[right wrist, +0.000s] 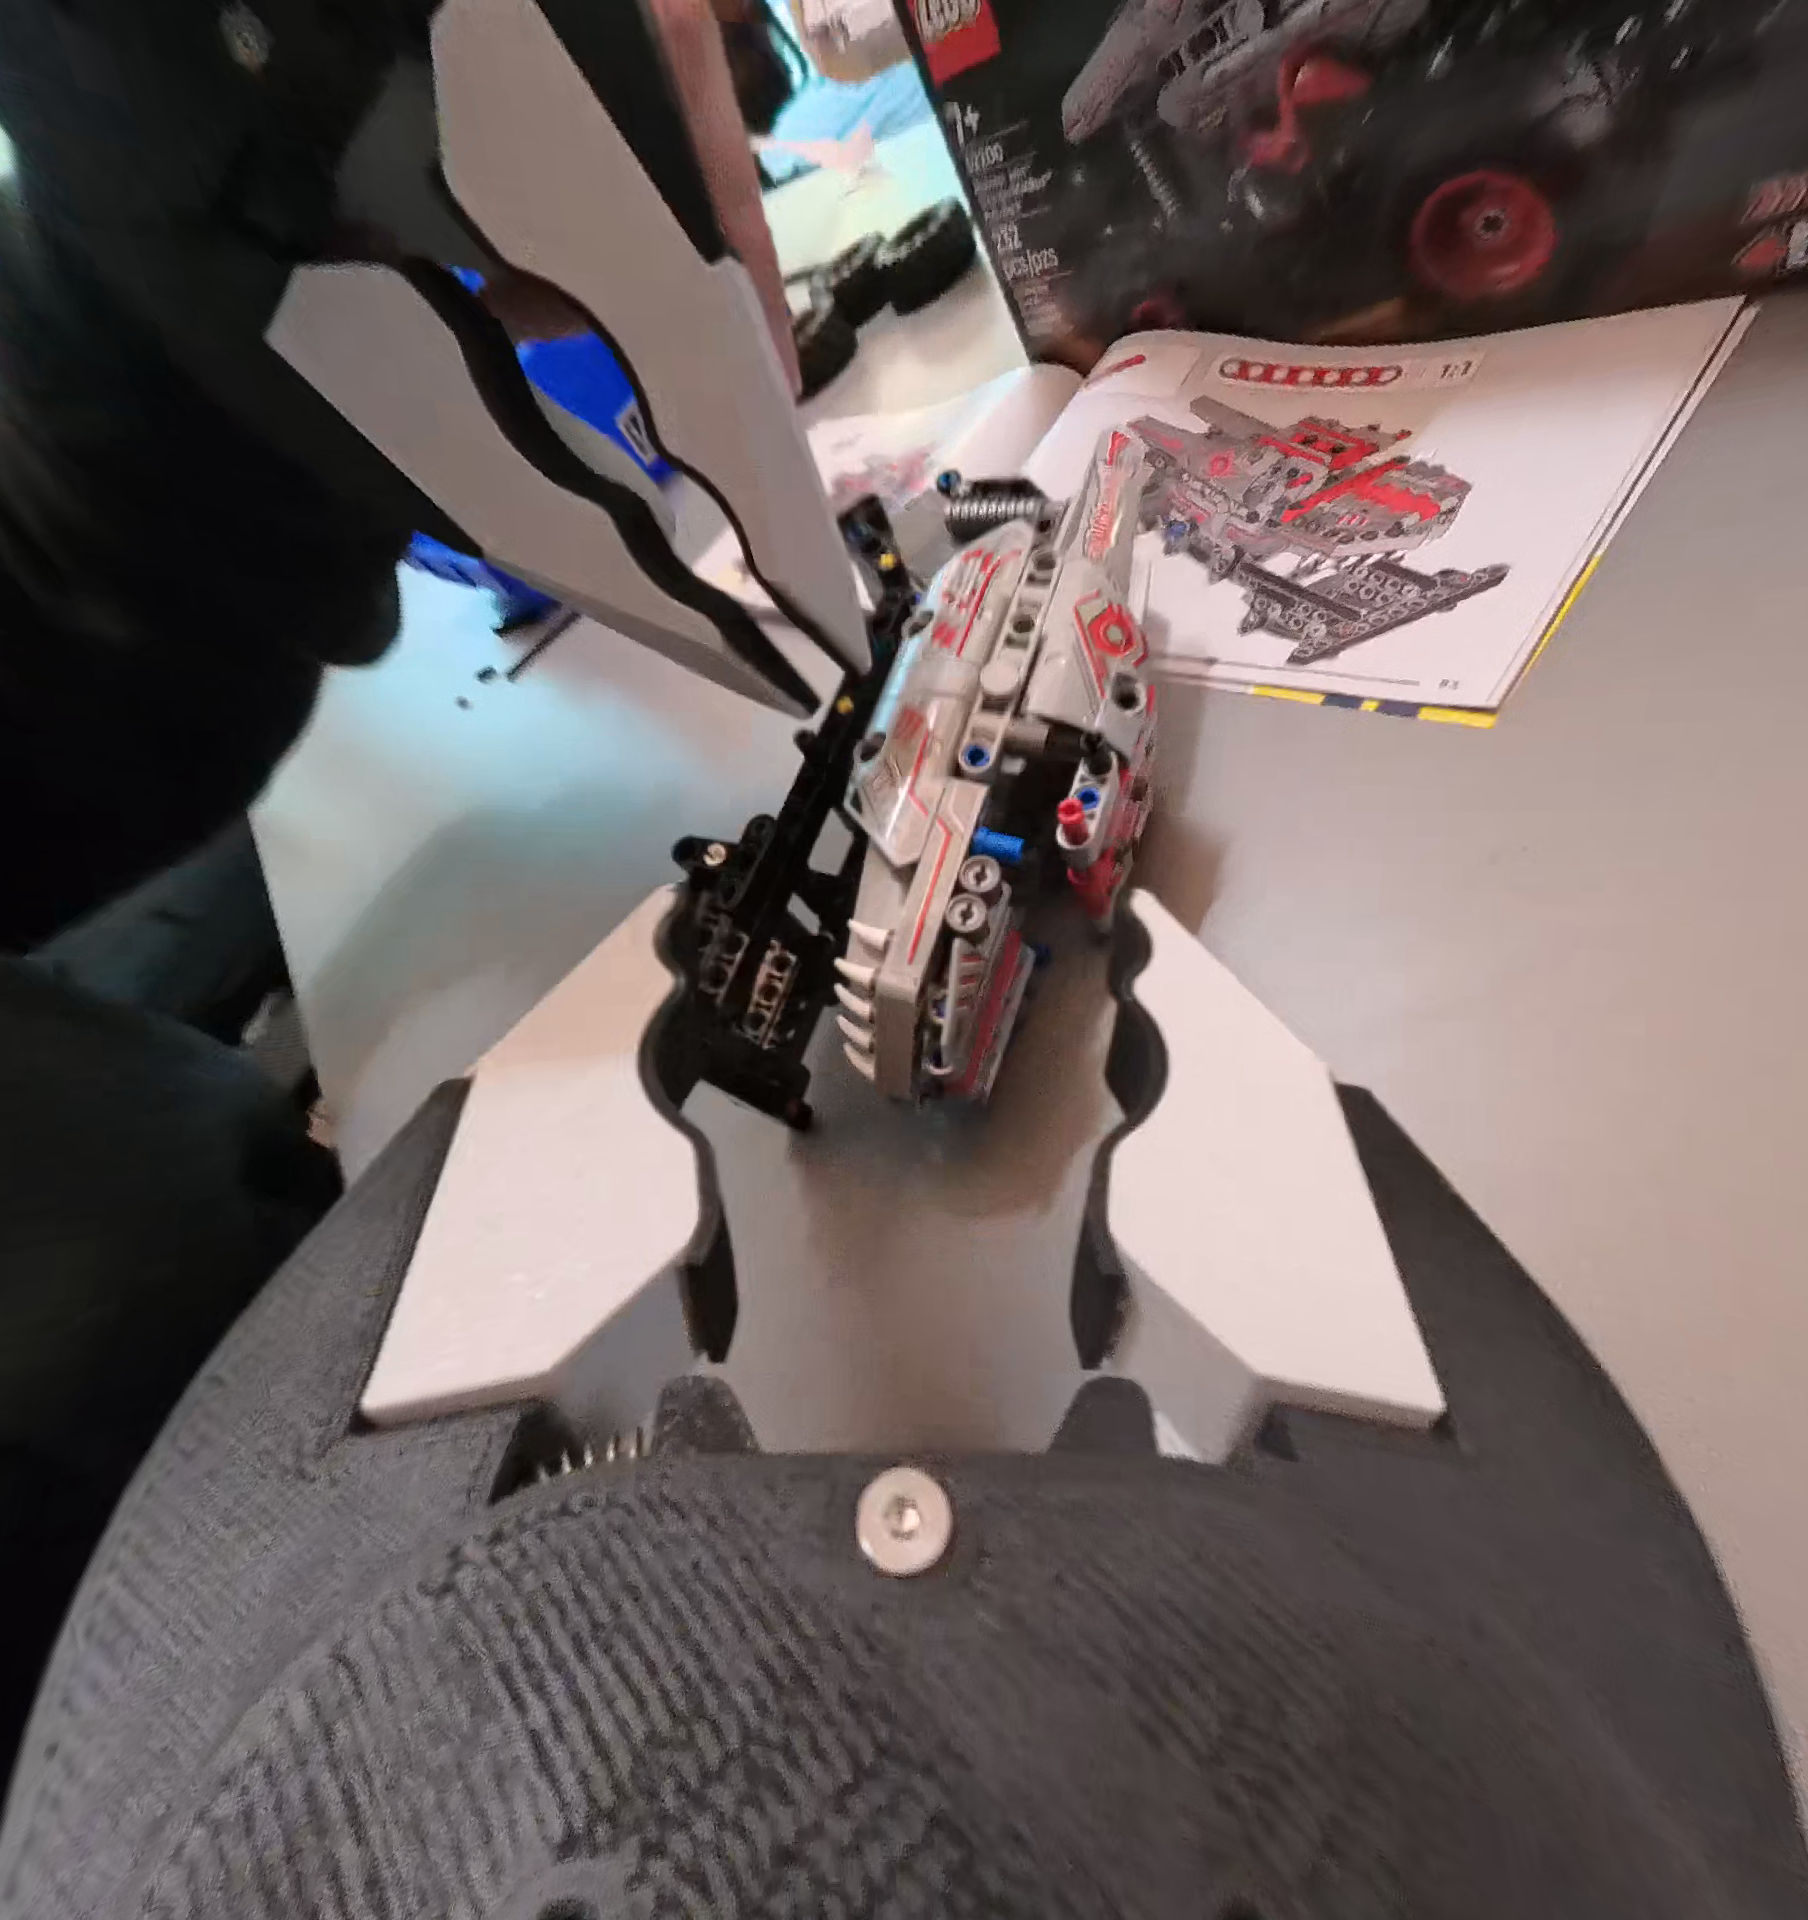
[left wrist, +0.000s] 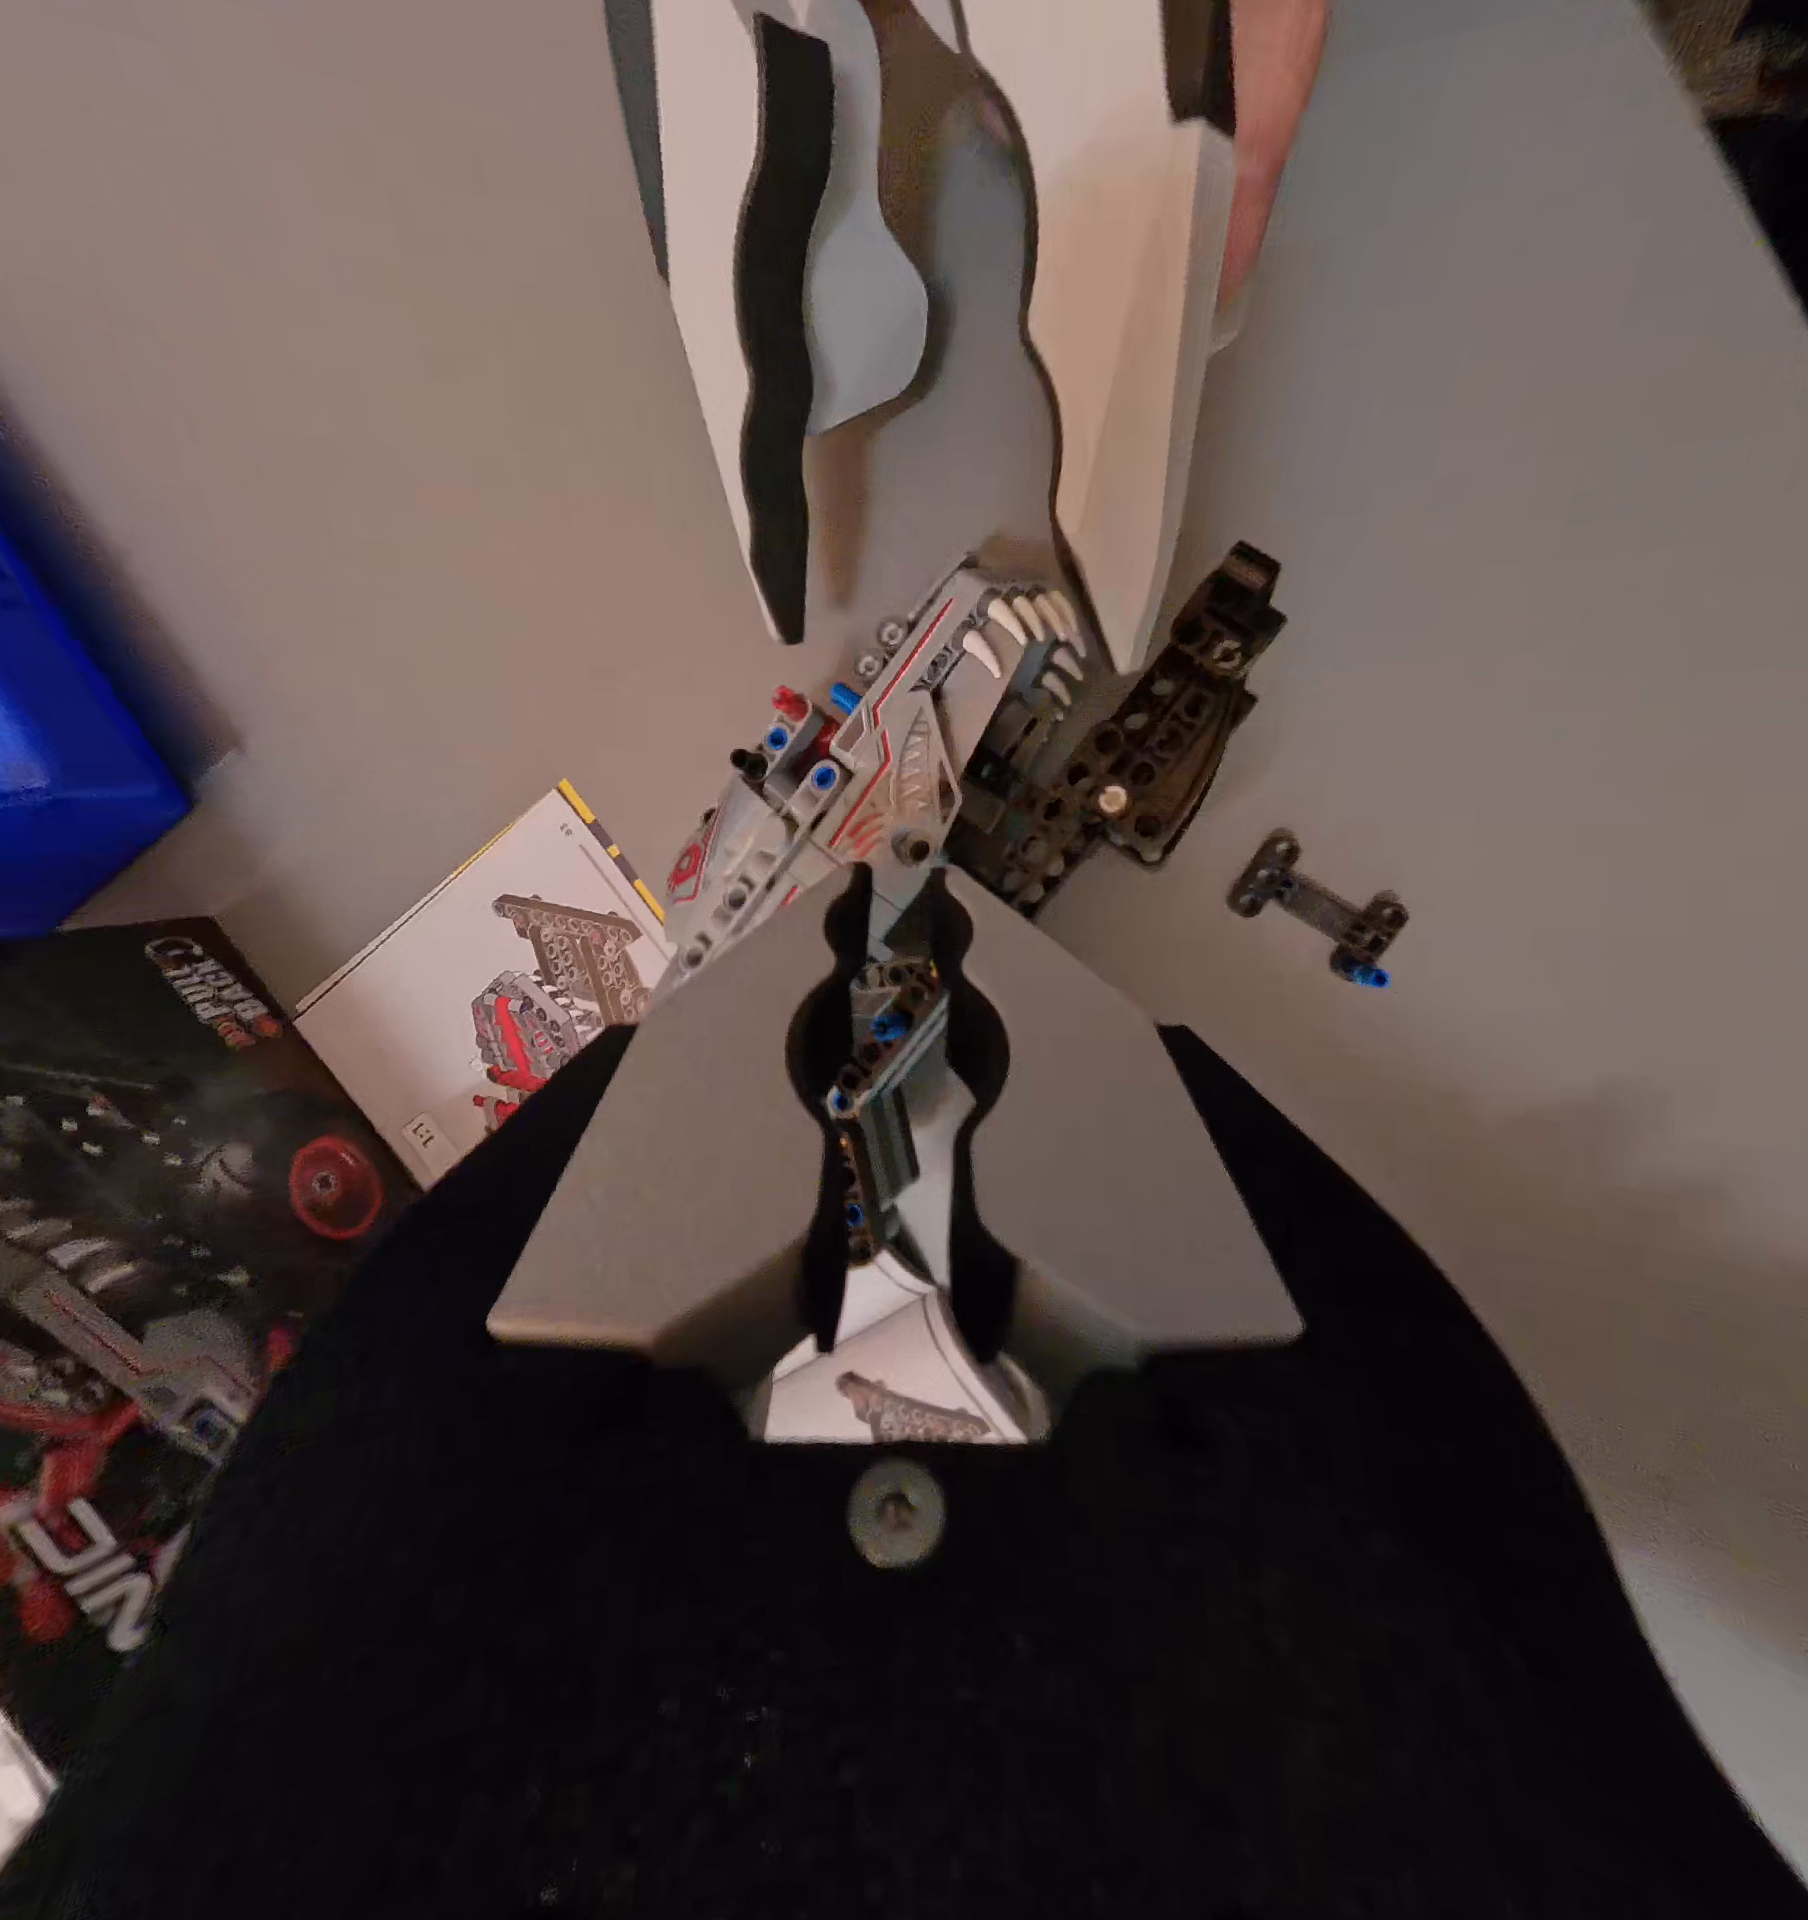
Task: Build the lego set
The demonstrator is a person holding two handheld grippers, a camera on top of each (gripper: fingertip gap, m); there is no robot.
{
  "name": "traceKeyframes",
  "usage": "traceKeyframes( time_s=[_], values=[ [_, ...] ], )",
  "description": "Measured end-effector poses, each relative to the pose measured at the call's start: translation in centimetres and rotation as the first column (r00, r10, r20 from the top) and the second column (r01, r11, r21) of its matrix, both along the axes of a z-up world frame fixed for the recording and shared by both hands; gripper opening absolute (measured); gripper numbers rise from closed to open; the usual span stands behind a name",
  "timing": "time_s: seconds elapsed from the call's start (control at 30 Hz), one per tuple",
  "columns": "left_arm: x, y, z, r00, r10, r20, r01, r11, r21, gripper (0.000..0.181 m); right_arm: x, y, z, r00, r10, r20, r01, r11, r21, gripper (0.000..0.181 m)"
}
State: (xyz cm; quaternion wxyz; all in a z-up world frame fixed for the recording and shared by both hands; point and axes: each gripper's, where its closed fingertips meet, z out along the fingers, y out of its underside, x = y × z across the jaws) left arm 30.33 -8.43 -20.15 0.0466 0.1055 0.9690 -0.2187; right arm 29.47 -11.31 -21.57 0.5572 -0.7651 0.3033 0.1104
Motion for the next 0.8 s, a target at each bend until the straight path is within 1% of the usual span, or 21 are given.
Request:
traceKeyframes(
  time_s=[0.07, 0.1, 0.2, 0.23, 0.3, 0.37, 0.43, 0.57, 0.67, 0.8],
  values=[
    [0.5, 0.8, 0.6, 0.999, 0.039, 0.033, -0.037, 0.997, -0.062, 0.019, -0.3, 0.1, 0.9, 1.000, -0.003, -0.013, 0.004, 0.999, 0.046, 0.076],
    [0.9, 1.4, 0.7, 0.996, 0.059, 0.064, -0.054, 0.995, -0.079, 0.022, -0.6, 0.3, 1.0, 1.000, 0.010, -0.018, -0.009, 0.999, 0.043, 0.073],
    [0.9, 3.1, 0.6, 0.990, 0.095, 0.104, -0.085, 0.992, -0.097, 0.028, 0.0, 0.3, -0.1, 1.000, -0.016, 0.011, 0.016, 1.000, -0.022, 0.061],
    [0.7, 3.5, 0.4, 0.988, 0.114, 0.101, -0.103, 0.989, -0.104, 0.029, 0.1, 0.4, -0.3, 1.000, -0.018, 0.013, 0.019, 1.000, -0.021, 0.053],
    [0.4, 3.9, 0.0, 0.984, 0.147, 0.099, -0.134, 0.983, -0.129, 0.028, -0.1, 0.6, -1.3, 1.000, -0.005, 0.012, 0.006, 0.997, -0.071, 0.051],
    [0.3, 4.0, -0.5, 0.977, 0.183, 0.112, -0.165, 0.975, -0.151, 0.028, 0.0, 0.5, -2.3, 0.997, 0.007, 0.072, 0.004, 0.988, -0.154, 0.046],
    [-0.3, 3.9, -0.5, 0.973, 0.204, 0.109, -0.182, 0.965, -0.188, 0.028, -0.1, 0.9, -1.9, 0.989, 0.033, 0.147, -0.012, 0.990, -0.141, 0.035],
    [-0.9, 3.5, -0.3, 0.955, 0.284, 0.083, -0.246, 0.918, -0.312, 0.027, 1.0, 0.4, -1.8, 0.973, 0.018, 0.231, 0.019, 0.988, -0.153, 0.031],
    [-1.3, 3.6, -0.3, 0.939, 0.339, 0.058, -0.292, 0.874, -0.388, 0.027, 1.5, -0.3, -1.7, 0.971, 0.019, 0.238, 0.011, 0.992, -0.124, 0.030],
    [-1.4, 4.0, -1.0, 0.922, 0.382, 0.064, -0.323, 0.850, -0.417, 0.027, 2.0, -1.1, -1.8, 0.981, -0.001, 0.195, 0.022, 0.994, -0.106, 0.029]
  ],
)
